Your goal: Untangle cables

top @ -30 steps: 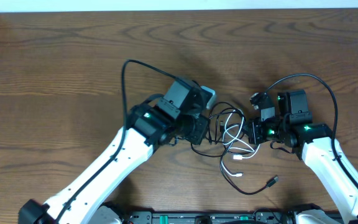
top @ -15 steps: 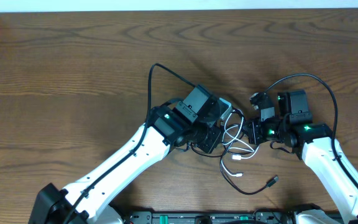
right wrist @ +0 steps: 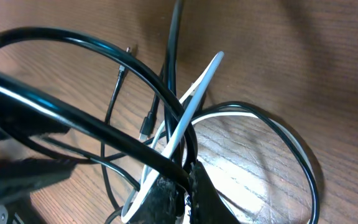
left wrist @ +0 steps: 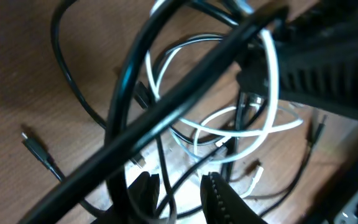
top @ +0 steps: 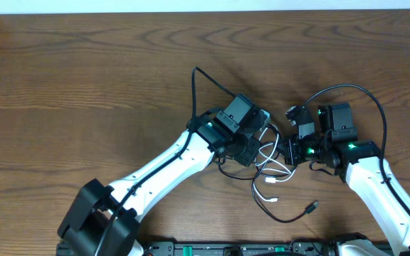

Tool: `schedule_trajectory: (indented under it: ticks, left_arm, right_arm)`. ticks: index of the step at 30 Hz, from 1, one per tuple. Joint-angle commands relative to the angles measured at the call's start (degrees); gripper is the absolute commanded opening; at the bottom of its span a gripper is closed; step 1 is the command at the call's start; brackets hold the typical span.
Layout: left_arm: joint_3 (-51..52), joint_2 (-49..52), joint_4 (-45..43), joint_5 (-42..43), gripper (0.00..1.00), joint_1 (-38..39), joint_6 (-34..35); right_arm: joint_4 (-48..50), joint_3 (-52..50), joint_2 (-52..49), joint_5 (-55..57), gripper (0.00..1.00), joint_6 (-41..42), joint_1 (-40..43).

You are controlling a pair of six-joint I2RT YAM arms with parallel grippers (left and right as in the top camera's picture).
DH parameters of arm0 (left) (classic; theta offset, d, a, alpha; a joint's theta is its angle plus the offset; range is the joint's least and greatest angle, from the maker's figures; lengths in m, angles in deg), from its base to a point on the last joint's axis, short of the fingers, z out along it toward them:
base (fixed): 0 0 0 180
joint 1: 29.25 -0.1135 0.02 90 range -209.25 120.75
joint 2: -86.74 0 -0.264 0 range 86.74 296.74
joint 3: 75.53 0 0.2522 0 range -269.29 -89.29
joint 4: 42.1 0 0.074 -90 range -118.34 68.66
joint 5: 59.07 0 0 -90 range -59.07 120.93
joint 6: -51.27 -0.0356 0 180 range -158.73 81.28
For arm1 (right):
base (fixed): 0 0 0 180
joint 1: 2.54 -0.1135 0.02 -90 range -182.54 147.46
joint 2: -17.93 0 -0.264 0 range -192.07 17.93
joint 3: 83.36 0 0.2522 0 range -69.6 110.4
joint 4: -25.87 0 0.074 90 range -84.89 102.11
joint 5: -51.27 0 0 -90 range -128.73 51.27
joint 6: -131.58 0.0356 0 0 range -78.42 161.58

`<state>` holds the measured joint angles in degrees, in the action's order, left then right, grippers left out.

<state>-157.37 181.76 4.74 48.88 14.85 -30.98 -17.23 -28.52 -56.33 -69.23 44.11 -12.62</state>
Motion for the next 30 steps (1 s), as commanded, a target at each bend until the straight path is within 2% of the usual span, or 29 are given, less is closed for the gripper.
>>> schedule_trajectory:
  ticks: [1,2,5,11,16,19,22,30]
  left_arm:
    - [-0.50,1.01,-0.55,-3.21,0.19,0.09,0.04]
    - [-0.52,0.94,-0.66,-3.56,0.08,0.09,0.04]
    - [-1.51,-0.28,0.31,-1.77,0.07,0.09,0.07]
    - [-4.11,-8.11,3.85,9.53,0.07,-1.01,-0.02]
    - [-4.13,-17.86,7.28,16.57,0.07,-5.68,-2.43]
    - [-4.13,-22.77,7.82,14.75,0.08,-10.08,-3.93]
    - [-4.11,-25.16,7.54,9.03,0.08,-13.94,-4.11]
    - [-4.11,-25.14,5.62,-5.07,0.08,-22.10,-2.47]
  right_arm:
    - [-0.13,-0.04,0.00,-1.57,0.01,-0.66,-0.09]
    - [-0.17,-0.04,0.00,-1.44,0.01,-0.66,-0.09]
    - [-0.44,-0.04,0.00,1.16,0.01,0.79,-0.09]
    - [-4.13,-0.04,0.00,18.49,0.01,10.58,0.13]
    - [-4.96,-0.04,0.00,19.87,0.01,10.78,0.39]
    - [-4.90,-0.04,0.00,19.85,0.01,10.78,0.39]
    - [-4.94,-0.04,0.00,19.85,0.01,10.78,0.39]
    - [-5.25,-0.04,0.00,19.87,0.01,10.78,0.39]
